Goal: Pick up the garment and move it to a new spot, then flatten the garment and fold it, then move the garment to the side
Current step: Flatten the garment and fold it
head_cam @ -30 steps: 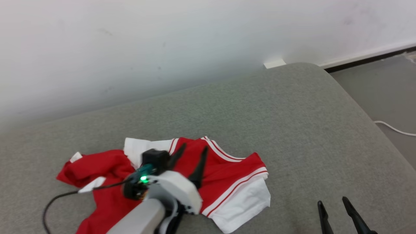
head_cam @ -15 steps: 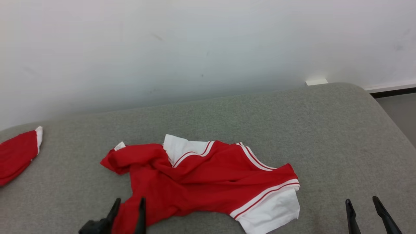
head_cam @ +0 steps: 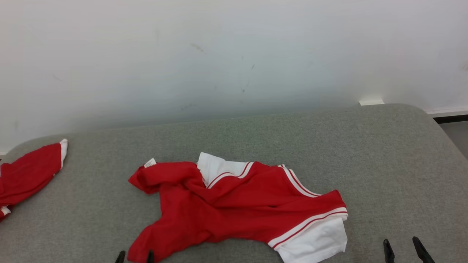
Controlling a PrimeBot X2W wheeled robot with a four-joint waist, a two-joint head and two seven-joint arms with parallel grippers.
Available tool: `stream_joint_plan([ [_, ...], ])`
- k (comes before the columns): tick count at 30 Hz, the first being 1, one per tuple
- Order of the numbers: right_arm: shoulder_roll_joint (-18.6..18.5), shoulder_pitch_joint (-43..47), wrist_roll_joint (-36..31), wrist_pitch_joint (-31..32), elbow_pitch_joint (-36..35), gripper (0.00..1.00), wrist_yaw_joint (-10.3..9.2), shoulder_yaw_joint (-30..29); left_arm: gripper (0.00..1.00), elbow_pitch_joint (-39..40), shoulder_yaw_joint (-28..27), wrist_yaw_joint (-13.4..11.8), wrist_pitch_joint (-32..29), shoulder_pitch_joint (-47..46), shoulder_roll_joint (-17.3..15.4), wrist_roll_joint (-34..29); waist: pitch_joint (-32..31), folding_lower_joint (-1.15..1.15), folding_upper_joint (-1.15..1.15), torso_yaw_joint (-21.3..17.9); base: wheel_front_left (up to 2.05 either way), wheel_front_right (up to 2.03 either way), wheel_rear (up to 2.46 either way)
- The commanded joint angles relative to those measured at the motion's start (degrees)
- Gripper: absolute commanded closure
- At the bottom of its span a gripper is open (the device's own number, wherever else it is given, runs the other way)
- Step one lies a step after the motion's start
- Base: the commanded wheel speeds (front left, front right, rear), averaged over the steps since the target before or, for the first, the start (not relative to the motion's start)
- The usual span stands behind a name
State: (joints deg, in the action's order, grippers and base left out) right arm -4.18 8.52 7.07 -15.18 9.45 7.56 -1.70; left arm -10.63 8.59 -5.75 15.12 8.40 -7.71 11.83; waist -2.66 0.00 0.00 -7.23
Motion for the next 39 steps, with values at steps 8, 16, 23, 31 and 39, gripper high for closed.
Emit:
stream_joint_plan([
  [8,-0.03,-1.31,0.83,0.05,-0.03,0.0,-0.15,1.37,0.0,-0.74,-4.06,4.35,0.04,-0.07,2.61,-3.9,0.08,0.0,0.0,-0.22,0.0,0.0,0.0],
  [16,-3.91,-2.59,3.43,0.06,-3.3,0.0,-0.15,3.4,0.0,-5.06,-5.19,7.59,0.04,-1.64,1.53,-4.86,-0.18,0.0,0.0,-0.34,0.0,0.0,0.0],
  [23,-11.35,-6.37,9.15,9.64,2.48,0.0,-0.15,14.92,0.0,-10.96,-5.08,9.19,-4.74,-5.31,-1.05,-3.83,1.6,0.0,0.0,0.67,0.0,0.0,0.0],
  [31,-13.29,-13.95,12.43,12.21,11.26,0.0,-0.15,23.72,0.0,-12.4,-4.96,9.92,-10.01,-8.45,-3.61,-3.16,5.78,0.0,0.0,2.36,0.0,0.0,0.0],
  [39,-12.88,-20.88,13.57,10.97,19.91,0.0,-0.15,28.62,0.0,-12.79,-3.01,11.44,-12.04,-10.96,-5.41,-2.49,8.04,0.0,0.0,3.84,0.0,0.0,0.0],
])
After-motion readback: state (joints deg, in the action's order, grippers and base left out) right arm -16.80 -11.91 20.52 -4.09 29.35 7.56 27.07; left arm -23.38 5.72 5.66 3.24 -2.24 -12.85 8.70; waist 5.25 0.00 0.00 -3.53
